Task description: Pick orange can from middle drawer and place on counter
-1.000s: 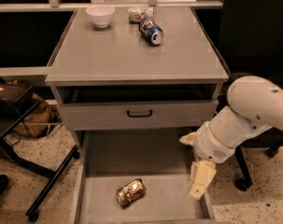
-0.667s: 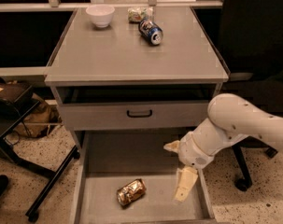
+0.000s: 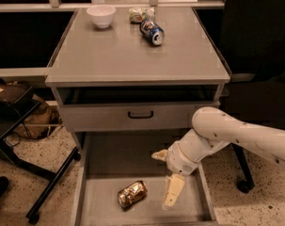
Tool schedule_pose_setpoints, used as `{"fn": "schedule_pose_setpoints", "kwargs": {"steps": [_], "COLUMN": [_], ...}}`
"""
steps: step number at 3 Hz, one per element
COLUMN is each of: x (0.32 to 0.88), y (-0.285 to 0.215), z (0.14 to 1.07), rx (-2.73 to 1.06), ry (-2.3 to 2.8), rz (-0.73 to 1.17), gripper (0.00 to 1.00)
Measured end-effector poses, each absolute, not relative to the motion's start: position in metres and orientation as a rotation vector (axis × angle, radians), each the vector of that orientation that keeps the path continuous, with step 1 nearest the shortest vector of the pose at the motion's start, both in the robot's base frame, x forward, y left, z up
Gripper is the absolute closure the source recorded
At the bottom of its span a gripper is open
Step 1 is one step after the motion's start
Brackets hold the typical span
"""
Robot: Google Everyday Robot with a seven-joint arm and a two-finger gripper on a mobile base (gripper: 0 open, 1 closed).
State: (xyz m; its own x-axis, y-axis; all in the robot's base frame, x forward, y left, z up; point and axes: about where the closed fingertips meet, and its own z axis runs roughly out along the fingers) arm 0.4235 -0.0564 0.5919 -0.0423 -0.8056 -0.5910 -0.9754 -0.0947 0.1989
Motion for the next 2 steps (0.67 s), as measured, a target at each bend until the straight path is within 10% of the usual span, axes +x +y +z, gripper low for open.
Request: {"fn": "schedule_pose_setpoints", "kwargs": {"steps": [2], "x": [0.433], "y": [-0.035], "z": [0.537], "rx": [-1.973], "ry": [1.854], "rz": [0.805], "gripper": [0.0]}}
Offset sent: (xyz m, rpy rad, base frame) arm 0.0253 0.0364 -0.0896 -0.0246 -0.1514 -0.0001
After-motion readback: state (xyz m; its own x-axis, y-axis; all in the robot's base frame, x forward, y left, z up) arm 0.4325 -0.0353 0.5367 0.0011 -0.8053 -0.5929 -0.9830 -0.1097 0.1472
